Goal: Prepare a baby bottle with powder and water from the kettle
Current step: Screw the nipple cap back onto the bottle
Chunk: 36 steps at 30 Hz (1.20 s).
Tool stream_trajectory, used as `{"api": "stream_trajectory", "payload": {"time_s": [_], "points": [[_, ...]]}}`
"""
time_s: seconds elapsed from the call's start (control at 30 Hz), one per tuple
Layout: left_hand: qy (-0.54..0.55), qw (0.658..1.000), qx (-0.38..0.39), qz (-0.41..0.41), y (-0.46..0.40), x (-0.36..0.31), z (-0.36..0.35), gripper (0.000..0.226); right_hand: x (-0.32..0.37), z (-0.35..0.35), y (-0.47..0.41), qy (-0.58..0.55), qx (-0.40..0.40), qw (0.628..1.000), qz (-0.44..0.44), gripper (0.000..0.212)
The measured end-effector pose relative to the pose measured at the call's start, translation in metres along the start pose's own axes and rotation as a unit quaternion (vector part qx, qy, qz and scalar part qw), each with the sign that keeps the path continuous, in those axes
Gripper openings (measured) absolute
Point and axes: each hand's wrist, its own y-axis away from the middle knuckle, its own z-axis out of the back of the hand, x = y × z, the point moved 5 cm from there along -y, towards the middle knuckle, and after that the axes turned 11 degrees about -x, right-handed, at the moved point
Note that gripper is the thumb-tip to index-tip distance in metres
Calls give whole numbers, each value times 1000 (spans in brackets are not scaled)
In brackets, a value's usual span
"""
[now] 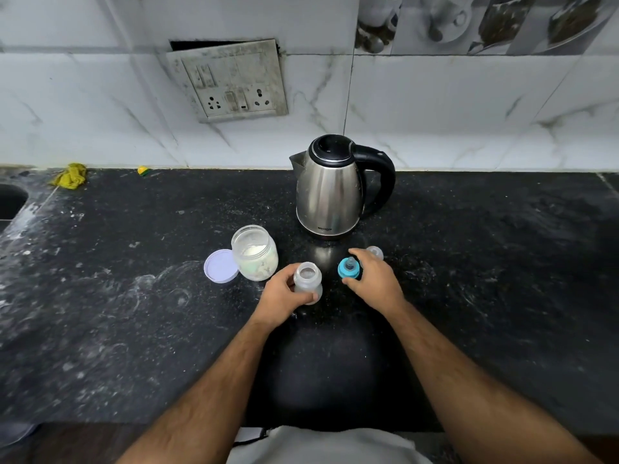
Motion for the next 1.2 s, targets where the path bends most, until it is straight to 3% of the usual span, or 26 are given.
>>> {"api": "stream_trajectory", "payload": {"time_s": [0.23,0.67,0.8,1.0,1.2], "points": [[-4,1000,5,-2,18,3,0,57,2,-12,-4,58,4,998,-5,54],[-24,998,54,-29,35,3,-6,60,40,51,36,-68,-107,992,3,44],[-13,998,57,-27,36,6,-3,64,68,62,47,-85,-64,993,44,45],[0,998,55,-31,34,7,3,58,111,49,59,11,48,989,141,48],[-9,997,63,-42,33,7,5,54,124,40,63,112,59,977,173,46]]}}
